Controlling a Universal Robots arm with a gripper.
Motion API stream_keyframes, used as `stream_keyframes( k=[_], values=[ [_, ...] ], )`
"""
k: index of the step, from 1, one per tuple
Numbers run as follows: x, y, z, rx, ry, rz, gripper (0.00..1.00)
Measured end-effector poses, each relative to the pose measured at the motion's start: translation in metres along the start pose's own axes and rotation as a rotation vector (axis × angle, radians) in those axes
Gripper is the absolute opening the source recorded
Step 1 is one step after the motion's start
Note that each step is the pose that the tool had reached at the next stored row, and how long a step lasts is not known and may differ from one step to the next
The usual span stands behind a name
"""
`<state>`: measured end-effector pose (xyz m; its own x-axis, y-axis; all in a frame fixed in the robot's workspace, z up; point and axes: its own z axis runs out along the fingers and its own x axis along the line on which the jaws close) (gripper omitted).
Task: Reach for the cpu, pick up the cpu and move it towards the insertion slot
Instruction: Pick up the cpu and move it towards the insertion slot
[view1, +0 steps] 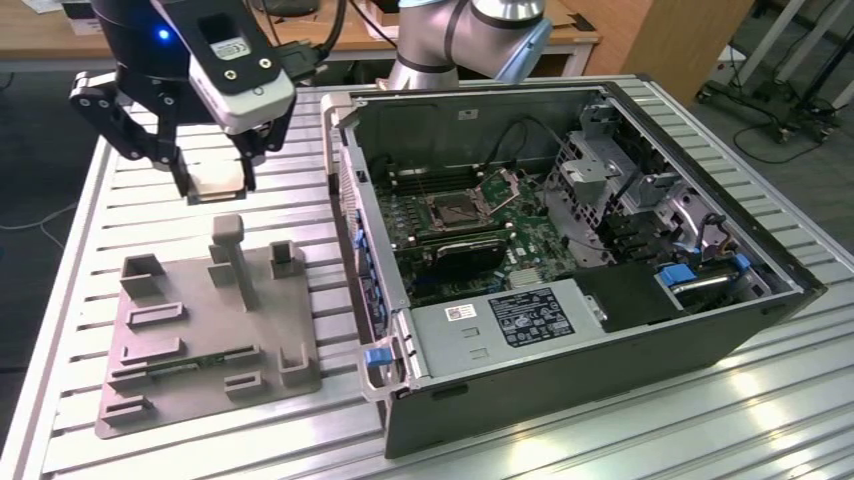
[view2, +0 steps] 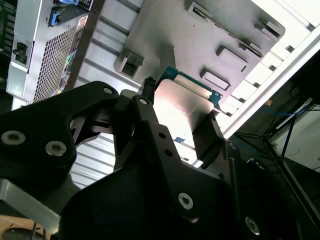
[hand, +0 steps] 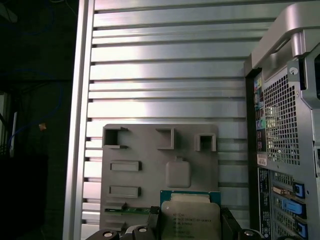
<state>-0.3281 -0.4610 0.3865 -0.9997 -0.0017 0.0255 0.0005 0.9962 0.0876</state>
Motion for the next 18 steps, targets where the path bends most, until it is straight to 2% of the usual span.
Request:
stream_keyframes(
  k=[18],
  values=[
    [-0.0072, 0.0000, -0.0002, 0.0001, 0.0001, 0.000, 0.55]
  ],
)
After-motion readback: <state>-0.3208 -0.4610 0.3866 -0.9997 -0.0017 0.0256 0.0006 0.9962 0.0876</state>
